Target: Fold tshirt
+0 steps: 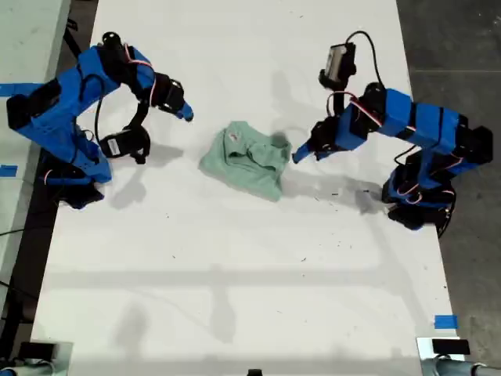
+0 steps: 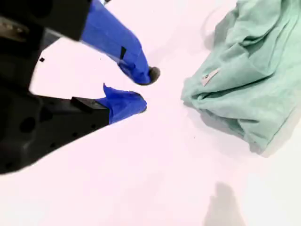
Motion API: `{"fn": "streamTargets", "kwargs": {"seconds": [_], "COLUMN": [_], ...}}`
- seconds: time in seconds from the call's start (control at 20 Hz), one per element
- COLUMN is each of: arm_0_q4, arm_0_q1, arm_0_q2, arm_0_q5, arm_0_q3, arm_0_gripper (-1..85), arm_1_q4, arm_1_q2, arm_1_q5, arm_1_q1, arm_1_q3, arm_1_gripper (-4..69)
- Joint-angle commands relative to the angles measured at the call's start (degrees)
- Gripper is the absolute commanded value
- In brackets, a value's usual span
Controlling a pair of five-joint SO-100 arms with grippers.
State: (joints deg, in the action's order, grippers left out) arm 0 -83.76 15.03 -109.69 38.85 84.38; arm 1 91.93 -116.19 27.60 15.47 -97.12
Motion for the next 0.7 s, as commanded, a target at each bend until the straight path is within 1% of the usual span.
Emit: {"fn": "streamTargets", "kwargs": {"seconds": [0.0,0.05,0.1,0.15,0.2,0.25,0.3,0.35,0.4,0.45,0.5,0.55,0.65], "arm_0_q4": [12.7,15.0,16.0,17.0,18.1,16.4,12.2,9.7,10.6,9.8,6.6,4.0,3.3], "arm_0_q1": [-7.6,-10.0,-11.6,-12.7,-13.3,-13.4,-12.8,-12.3,-11.7,-10.3,-9.1,-8.2,-6.7], "arm_0_q2": [-32.7,-40.9,-47.8,-54.8,-63.5,-72.5,-81.5,-81.0,-81.2,-80.0,-80.2,-81.2,-81.1], "arm_0_q5": [-11.6,-15.6,-19.8,-22.6,-23.6,-25.5,-26.5,-28.0,-28.2,-27.4,-26.5,-24.7,-24.6], "arm_0_q3": [35.9,45.6,53.9,61.8,69.3,75.5,80.6,82.9,87.5,88.9,88.7,88.1,88.4], "arm_0_gripper": [0.1,0.1,0.1,0.1,0.1,0.1,0.1,0.1,0.3,0.1,0.3,1.5,3.8], "arm_1_q4": [-4.9,-7.9,-11.6,-14.9,-17.1,-18.5,-19.4,-20.1,-20.1,-19.1,-18.4,-21.2,-21.5], "arm_1_q2": [-16.6,-22.8,-29.6,-36.1,-42.4,-47.9,-52.9,-58.0,-62.9,-68.6,-75.4,-75.8,-76.4], "arm_1_q5": [-9.0,-11.6,-13.8,-15.5,-17.5,-19.0,-20.4,-21.6,-22.6,-24.1,-26.1,-23.1,-29.8], "arm_1_q1": [-5.3,-6.8,-8.1,-9.1,-9.8,-10.7,-11.3,-11.6,-11.7,-11.7,-11.3,-11.3,-10.1], "arm_1_q3": [-14.3,-21.1,-28.1,-35.2,-41.9,-47.7,-52.7,-57.7,-62.7,-68.0,-73.6,-74.9,-75.0], "arm_1_gripper": [11.7,8.8,6.3,5.1,4.2,3.1,2.6,2.3,2.2,2.1,1.7,1.9,2.3]}}
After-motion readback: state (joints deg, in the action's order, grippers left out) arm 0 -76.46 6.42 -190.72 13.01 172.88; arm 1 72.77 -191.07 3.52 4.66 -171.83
